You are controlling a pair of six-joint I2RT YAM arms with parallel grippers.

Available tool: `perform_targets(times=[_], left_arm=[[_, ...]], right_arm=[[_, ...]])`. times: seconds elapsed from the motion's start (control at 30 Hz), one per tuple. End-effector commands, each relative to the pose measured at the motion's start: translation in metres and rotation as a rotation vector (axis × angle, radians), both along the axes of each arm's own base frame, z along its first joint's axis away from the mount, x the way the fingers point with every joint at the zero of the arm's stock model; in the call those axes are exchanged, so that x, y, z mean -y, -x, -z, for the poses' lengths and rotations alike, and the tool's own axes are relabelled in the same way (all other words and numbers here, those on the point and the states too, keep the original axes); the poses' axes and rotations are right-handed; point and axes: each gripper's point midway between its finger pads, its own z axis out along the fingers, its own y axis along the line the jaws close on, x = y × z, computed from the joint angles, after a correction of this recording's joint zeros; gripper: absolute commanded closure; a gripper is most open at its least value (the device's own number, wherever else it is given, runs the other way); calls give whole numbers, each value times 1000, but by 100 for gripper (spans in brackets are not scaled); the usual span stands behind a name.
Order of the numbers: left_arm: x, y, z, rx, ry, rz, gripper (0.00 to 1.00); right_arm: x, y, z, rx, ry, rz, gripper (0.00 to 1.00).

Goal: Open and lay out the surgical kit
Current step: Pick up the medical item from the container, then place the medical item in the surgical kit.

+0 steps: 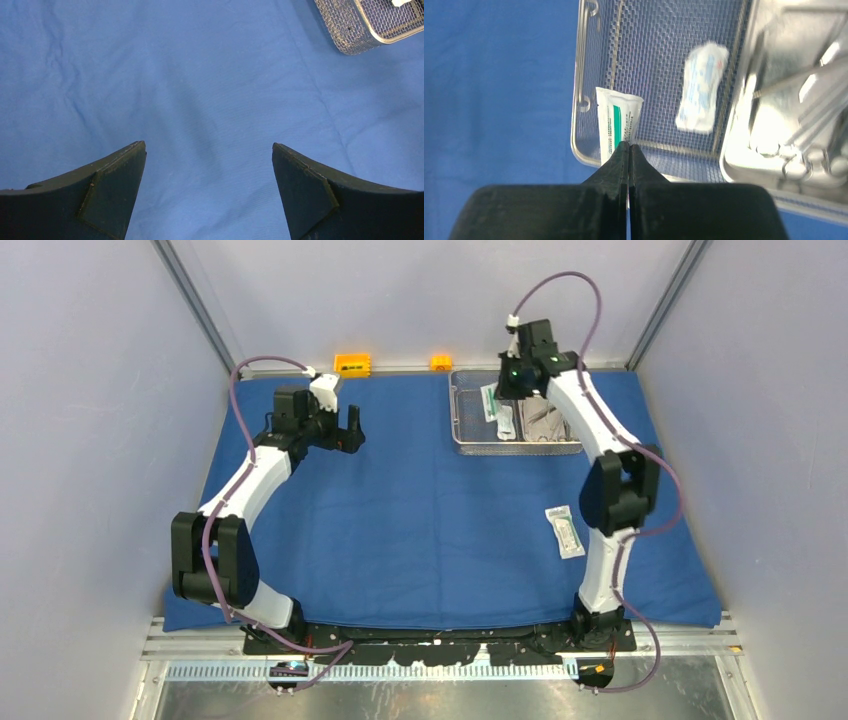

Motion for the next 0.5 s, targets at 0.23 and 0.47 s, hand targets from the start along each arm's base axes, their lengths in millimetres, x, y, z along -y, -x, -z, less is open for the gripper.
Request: perform_targets(times=[0.23, 0.47], left_arm=[[1, -21, -34, 88, -12, -5, 0], [2, -24, -29, 52, 2, -13, 0]], right_arm=[[52, 157, 6, -161, -139, 80, 100], [64, 225, 42, -256, -216, 114, 100]])
